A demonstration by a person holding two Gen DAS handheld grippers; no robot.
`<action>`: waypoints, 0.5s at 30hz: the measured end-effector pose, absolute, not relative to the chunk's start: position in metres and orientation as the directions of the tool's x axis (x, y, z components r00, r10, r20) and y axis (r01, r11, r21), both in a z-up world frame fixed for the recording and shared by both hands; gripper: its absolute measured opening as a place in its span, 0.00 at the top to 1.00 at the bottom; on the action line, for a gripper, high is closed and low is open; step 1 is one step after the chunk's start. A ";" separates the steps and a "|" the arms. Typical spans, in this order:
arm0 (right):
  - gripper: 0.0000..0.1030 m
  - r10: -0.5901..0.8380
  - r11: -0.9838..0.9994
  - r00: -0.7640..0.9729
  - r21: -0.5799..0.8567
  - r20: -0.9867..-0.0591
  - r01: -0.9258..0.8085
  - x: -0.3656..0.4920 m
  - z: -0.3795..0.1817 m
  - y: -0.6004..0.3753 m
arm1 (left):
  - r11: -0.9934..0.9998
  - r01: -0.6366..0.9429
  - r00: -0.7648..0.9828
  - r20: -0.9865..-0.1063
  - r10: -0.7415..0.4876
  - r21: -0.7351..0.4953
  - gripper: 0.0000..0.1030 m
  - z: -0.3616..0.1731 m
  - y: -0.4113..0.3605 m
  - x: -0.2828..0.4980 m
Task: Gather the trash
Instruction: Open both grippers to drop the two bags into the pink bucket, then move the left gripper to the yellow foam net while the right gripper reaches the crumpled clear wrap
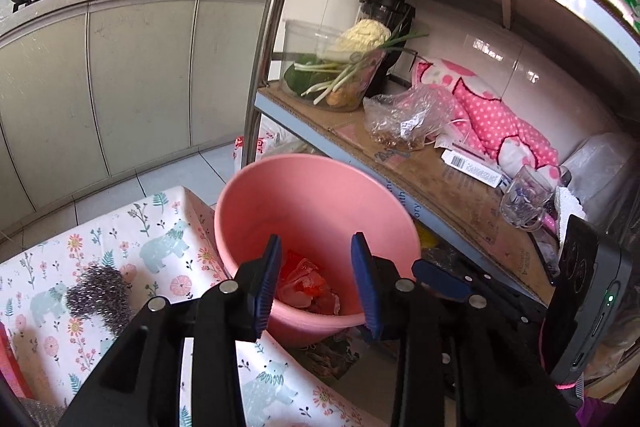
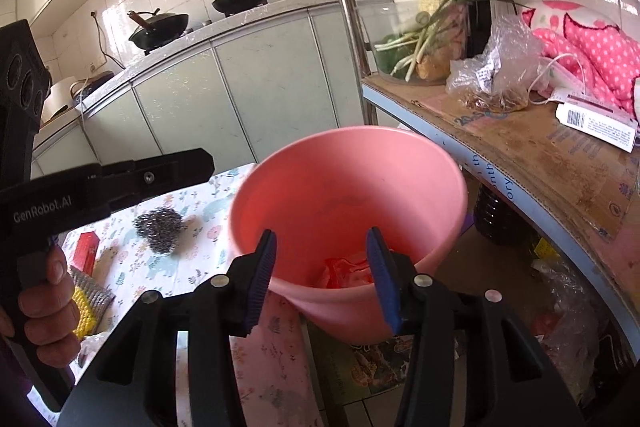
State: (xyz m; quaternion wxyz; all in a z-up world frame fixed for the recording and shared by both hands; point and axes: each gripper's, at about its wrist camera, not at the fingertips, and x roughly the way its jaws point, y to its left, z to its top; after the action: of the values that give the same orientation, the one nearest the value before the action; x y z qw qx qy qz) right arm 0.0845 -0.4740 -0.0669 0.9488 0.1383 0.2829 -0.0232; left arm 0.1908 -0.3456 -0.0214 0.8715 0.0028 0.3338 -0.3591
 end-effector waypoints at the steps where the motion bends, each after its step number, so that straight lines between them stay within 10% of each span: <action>1: 0.54 0.039 0.962 0.841 0.249 -0.539 0.115 0.081 -0.064 -0.470 | 0.742 0.628 0.525 -0.578 -0.625 -0.233 0.66 -0.018 -0.343 0.188; 15: 0.54 0.189 0.963 0.836 0.264 -0.516 -0.055 0.050 -0.034 -0.408 | 0.827 0.545 0.685 -0.496 -0.533 -0.136 0.66 0.041 -0.213 0.129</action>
State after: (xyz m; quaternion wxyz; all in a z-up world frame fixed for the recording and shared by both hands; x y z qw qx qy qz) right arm 0.0503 -0.4084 -0.0338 0.9504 0.1203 0.2795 0.0641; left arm 0.1286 -0.2133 0.0408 0.9178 0.0113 0.2668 -0.2939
